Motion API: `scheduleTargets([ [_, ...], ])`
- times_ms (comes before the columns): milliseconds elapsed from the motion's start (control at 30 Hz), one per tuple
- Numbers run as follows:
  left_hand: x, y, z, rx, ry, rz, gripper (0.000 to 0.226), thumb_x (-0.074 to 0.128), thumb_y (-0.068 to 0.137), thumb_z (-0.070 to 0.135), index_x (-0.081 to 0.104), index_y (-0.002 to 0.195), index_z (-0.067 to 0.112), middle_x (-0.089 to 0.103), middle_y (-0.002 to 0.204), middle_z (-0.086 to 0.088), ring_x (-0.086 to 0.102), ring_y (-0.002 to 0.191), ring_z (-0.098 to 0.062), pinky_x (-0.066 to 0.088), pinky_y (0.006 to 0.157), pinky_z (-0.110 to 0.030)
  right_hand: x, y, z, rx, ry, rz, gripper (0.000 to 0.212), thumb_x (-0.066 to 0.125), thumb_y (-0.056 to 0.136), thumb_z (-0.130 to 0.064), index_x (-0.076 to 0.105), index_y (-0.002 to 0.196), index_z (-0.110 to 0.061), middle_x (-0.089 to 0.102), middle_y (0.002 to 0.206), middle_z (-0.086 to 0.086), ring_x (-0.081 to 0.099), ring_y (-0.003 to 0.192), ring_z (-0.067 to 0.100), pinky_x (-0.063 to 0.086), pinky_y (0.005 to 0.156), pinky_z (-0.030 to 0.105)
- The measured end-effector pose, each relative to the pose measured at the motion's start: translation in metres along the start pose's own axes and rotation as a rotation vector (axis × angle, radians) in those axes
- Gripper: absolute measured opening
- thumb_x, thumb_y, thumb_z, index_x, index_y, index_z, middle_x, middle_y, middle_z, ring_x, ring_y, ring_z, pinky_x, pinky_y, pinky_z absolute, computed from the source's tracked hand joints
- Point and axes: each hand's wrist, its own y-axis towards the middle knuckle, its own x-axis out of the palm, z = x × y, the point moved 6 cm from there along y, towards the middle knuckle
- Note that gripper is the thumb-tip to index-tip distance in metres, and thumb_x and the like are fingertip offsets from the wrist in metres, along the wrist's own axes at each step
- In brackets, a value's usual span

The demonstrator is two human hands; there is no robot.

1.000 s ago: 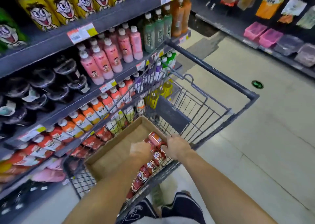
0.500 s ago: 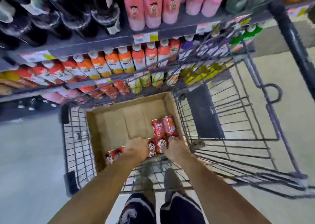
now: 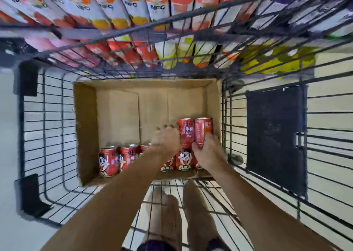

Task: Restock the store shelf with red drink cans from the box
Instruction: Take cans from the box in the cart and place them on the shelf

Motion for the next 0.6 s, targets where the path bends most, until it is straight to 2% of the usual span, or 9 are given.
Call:
scheduleTargets([
  [67, 0.002, 0.007, 0.003, -0.001, -0.072, 0.01, 0.039, 0.046, 0.098, 0.043, 0.061, 0.11, 0.009, 0.059, 0.088, -0.004, 0.058, 0.08, -0.021, 0.049, 0.074, -0.034, 0.001, 0.01, -0.002, -0.01, -0.008, 0.019, 0.052, 0.06, 0.095, -0.04, 0.044, 0.135, -0.012, 0.049, 0.128, 0.01, 0.056, 0.115, 0.029, 0.052, 0.091, 0.038],
  [167, 0.002, 0.012, 0.008, -0.049, -0.192, 0.039, 0.046, 0.039, 0.099, 0.048, 0.057, 0.119, 0.011, 0.066, 0.109, -0.011, 0.063, 0.099, -0.029, 0.048, 0.085, -0.037, 0.003, 0.021, -0.002, 0.011, -0.017, 0.046, 0.059, 0.059, 0.094, -0.041, 0.038, 0.142, -0.013, 0.045, 0.131, 0.011, 0.057, 0.114, 0.03, 0.049, 0.089, 0.037],
  [333, 0.015, 0.02, 0.005, -0.195, -0.537, 0.057, 0.054, 0.054, 0.093, 0.046, 0.046, 0.13, 0.008, 0.062, 0.12, -0.016, 0.059, 0.111, -0.033, 0.046, 0.091, -0.038, 0.009, 0.034, -0.004, 0.056, -0.063, 0.075, 0.067, 0.058, 0.094, -0.045, 0.035, 0.144, -0.007, 0.046, 0.132, 0.017, 0.055, 0.117, 0.035, 0.048, 0.092, 0.039],
  [500, 0.027, 0.028, 0.006, -0.254, -0.65, 0.082, 0.06, 0.062, 0.089, 0.046, 0.045, 0.129, 0.004, 0.059, 0.123, -0.019, 0.056, 0.116, -0.035, 0.044, 0.095, -0.039, 0.011, 0.046, -0.002, 0.038, -0.06, 0.109, 0.065, 0.058, 0.094, -0.036, 0.033, 0.143, -0.001, 0.051, 0.128, 0.022, 0.058, 0.113, 0.039, 0.05, 0.088, 0.041],
  [600, 0.037, 0.031, 0.001, -0.3, -0.736, 0.072, 0.063, 0.066, 0.086, 0.048, 0.046, 0.128, 0.005, 0.061, 0.121, -0.019, 0.058, 0.114, -0.036, 0.046, 0.093, -0.039, 0.012, 0.058, 0.001, 0.011, 0.012, 0.088, 0.066, 0.061, 0.094, -0.029, 0.032, 0.144, 0.002, 0.053, 0.13, 0.025, 0.058, 0.115, 0.041, 0.049, 0.09, 0.041],
])
